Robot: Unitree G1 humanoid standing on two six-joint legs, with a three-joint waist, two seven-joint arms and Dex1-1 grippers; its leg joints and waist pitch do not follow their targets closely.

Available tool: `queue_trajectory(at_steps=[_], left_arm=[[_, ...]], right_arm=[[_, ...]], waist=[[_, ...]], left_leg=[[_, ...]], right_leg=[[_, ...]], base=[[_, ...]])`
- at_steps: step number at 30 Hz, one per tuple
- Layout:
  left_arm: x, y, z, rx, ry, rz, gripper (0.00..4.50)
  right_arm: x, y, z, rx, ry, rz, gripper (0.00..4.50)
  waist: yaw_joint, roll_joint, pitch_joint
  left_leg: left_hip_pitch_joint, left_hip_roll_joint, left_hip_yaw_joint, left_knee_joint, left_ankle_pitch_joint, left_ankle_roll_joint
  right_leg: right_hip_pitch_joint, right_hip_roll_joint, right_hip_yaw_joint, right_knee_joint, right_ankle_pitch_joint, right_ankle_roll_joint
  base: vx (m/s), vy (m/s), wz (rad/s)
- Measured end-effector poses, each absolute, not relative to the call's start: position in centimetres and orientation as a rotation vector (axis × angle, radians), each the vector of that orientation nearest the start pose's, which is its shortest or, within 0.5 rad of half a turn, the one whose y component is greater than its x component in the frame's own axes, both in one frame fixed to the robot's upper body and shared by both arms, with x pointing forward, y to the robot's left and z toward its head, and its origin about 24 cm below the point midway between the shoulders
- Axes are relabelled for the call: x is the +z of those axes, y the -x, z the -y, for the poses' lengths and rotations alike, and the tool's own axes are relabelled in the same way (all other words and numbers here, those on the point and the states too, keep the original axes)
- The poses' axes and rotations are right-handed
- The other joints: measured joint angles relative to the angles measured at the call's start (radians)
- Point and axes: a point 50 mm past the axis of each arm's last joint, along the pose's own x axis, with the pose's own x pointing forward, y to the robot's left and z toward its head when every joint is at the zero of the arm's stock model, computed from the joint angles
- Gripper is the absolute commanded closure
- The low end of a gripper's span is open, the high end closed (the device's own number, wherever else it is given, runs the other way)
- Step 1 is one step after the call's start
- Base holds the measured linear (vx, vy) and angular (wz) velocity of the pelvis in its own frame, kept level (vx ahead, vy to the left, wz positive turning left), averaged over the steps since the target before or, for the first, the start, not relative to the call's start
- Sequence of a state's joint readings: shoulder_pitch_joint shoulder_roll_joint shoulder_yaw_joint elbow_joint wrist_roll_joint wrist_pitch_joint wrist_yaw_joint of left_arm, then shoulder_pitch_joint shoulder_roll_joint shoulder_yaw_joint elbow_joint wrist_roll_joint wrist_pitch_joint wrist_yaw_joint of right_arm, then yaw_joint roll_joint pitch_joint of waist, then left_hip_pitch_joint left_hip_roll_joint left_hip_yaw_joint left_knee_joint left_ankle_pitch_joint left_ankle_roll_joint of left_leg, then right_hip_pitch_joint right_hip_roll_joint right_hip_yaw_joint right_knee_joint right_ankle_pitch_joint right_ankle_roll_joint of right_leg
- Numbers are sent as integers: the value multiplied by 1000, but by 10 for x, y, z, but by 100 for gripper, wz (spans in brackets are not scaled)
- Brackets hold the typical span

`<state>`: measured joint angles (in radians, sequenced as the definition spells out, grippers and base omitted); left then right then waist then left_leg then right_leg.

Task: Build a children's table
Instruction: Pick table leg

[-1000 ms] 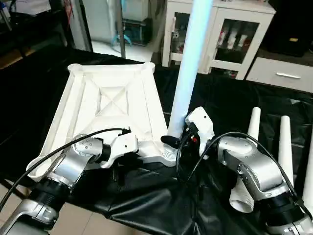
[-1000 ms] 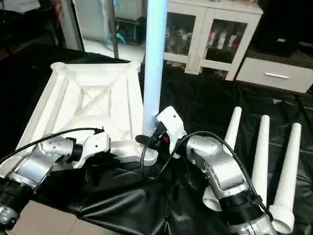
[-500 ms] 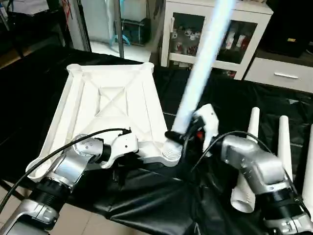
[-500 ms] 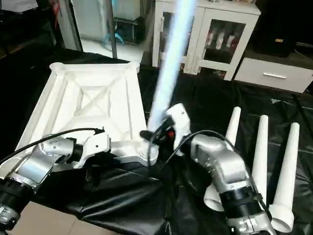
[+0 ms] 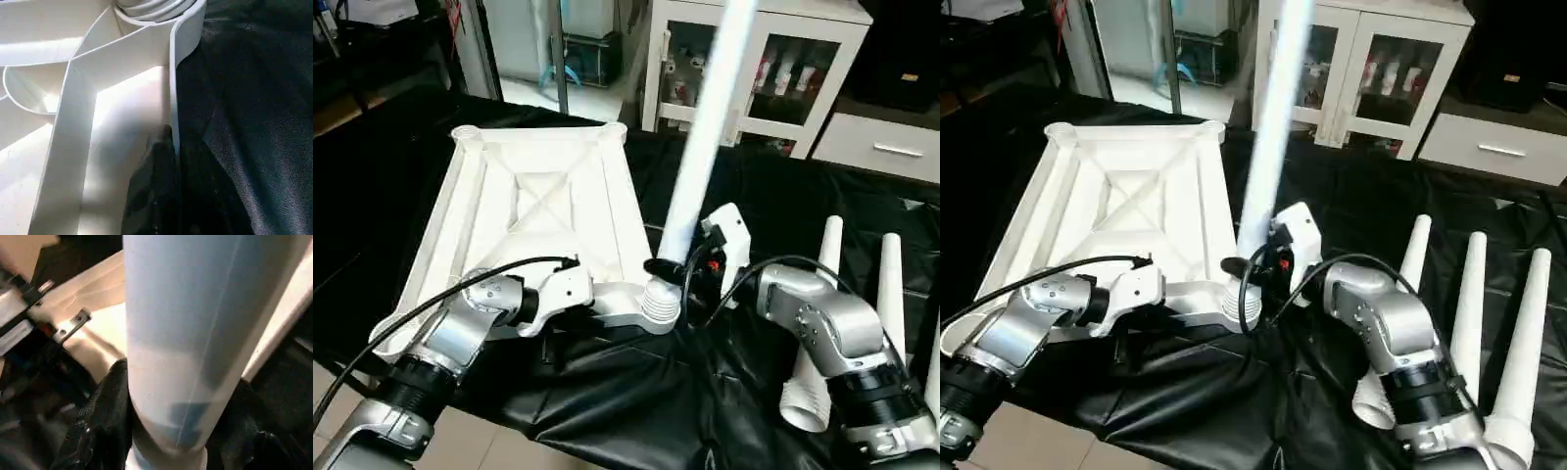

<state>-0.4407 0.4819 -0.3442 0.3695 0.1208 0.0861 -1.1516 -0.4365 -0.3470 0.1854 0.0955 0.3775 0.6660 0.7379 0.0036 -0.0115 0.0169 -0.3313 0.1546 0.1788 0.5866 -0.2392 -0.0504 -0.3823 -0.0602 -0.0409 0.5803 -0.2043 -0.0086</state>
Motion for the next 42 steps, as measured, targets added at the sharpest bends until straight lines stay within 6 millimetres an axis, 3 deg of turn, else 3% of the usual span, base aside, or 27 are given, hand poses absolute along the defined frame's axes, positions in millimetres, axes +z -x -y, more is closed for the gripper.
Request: queue_trajectory(at_steps=[5,18,30,42], left_arm=[[43,-289,-150,-1316,-618,-477,450],[43,-288,-151,-1321,-616,-480,450],[43,-288,-148,-1320,-618,-479,450],[43,-287,-145,-1329,-622,-470,450]], right_arm=[[88,-300,117,1012,3,-422,266],[89,-306,110,1047,27,-487,266],[76,-310,111,977,-109,-448,266],[66,-295,123,905,-188,-368,266]], waist=[[1,6,4],[0,5,5],[1,4,4],[7,8,3]], left_leg=[[0,0,0,-1,0,0],[0,1,0,-2,0,0],[0,1,1,-1,0,0],[-1,1,1,-2,0,0]], right_leg=[[0,0,1,3,3,-4],[0,0,1,8,3,-4],[1,0,1,8,3,-5],[1,0,1,7,2,-3]], base=[[0,0,0],[0,0,0],[0,0,0],[0,0,0]])
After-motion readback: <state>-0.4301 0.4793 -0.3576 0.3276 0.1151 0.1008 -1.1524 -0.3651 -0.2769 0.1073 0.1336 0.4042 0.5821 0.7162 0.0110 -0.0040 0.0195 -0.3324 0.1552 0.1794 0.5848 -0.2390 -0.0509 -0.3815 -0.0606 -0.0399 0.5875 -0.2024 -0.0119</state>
